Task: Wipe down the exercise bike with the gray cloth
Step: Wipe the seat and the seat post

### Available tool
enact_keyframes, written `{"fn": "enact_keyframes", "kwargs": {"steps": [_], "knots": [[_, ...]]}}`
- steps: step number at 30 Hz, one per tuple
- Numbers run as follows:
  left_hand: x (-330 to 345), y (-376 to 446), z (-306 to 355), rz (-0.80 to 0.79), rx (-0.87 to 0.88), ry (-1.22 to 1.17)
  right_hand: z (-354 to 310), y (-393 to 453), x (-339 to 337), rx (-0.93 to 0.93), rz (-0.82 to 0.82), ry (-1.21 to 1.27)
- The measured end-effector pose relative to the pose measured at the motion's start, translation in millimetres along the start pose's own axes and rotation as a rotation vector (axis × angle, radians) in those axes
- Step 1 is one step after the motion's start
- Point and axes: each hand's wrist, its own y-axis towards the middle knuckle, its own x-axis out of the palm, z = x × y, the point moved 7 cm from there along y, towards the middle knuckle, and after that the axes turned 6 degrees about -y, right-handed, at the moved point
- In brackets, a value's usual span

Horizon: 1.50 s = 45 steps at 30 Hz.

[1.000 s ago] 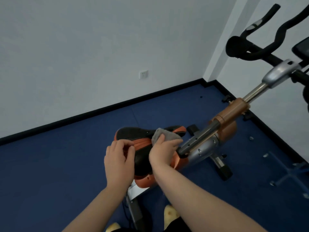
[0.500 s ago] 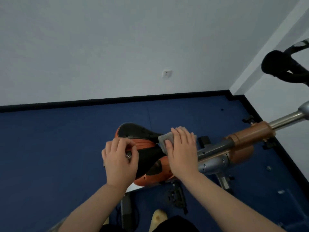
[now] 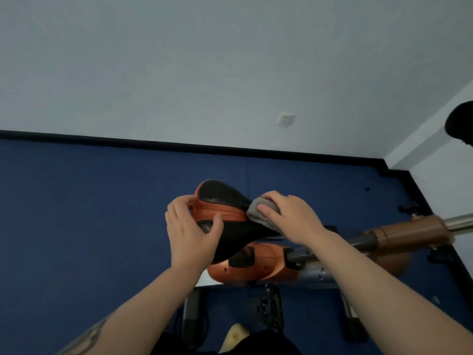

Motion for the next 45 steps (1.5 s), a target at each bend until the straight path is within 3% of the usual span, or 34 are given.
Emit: {"fn": "enact_keyframes", "kwargs": {"steps": [1, 3, 6, 9, 12, 16, 18, 23, 26, 31, 35, 37, 40, 42, 45], "knots": [[-0.1, 0.2, 0.3, -0.006, 0.002, -0.006, 5.5, 3.4, -0.3, 0.074, 0.003, 0.039], [-0.6, -0.4, -1.5, -0.019, -0.019, -0.027, 0.5, -6.5, -2.8, 0.193, 0.175, -0.023], [0.8, -2.3, -5.9, -0.039, -0.059, -0.056, -19.0, -45.1, 6.7, 0.093, 0.413, -0.041], [3.1, -1.9, -6.0, -0.051, -0.062, -0.050, 7.2, -39.2, 0.9, -0.028, 0.341, 0.129], [3.8, -2.1, -6.9, -0.053, -0.062, -0.058, 33.7, -26.7, 2.0, 0.181, 0.250, 0.388], [2.3, -2.6, -6.9, -0.035, -0.047, -0.063, -3.0, -26.0, 3.6, 0.057, 0.307, 0.026], [3.5, -1.7, -7.5, -0.036, -0.049, -0.058, -16.2, -10.0, 1.6, -0.001, 0.233, -0.053], [3.6, -1.2, -7.1, -0.049, -0.044, -0.043, 11.1, 0.2, 5.2, -0.090, -0.145, 0.228], [3.0, -2.4, -8.2, -0.042, -0.042, -0.037, 17.5, -4.3, 3.6, -0.024, -0.081, 0.114], [3.1, -0.8, -8.0, -0.057, -0.055, -0.023, -34.8, 21.9, 11.1, -0.065, -0.003, -0.085], [2.5, -1.4, -8.1, -0.074, -0.058, -0.020, -9.0, 9.0, 10.9, -0.144, -0.249, 0.078], [2.9, -1.0, -8.6, -0.069, -0.054, -0.017, 6.7, 10.1, 8.5, -0.066, -0.307, 0.194], [4.2, 0.0, -9.0, -0.067, -0.045, -0.009, -6.5, 33.4, 15.4, 0.103, -0.245, 0.083], [3.4, -0.2, -9.1, -0.066, -0.036, -0.011, -33.4, 40.4, 16.7, 0.193, -0.098, -0.011], [2.9, -0.4, -9.4, -0.088, -0.037, -0.031, -50.6, 30.5, 13.6, 0.145, 0.086, -0.032]]}}
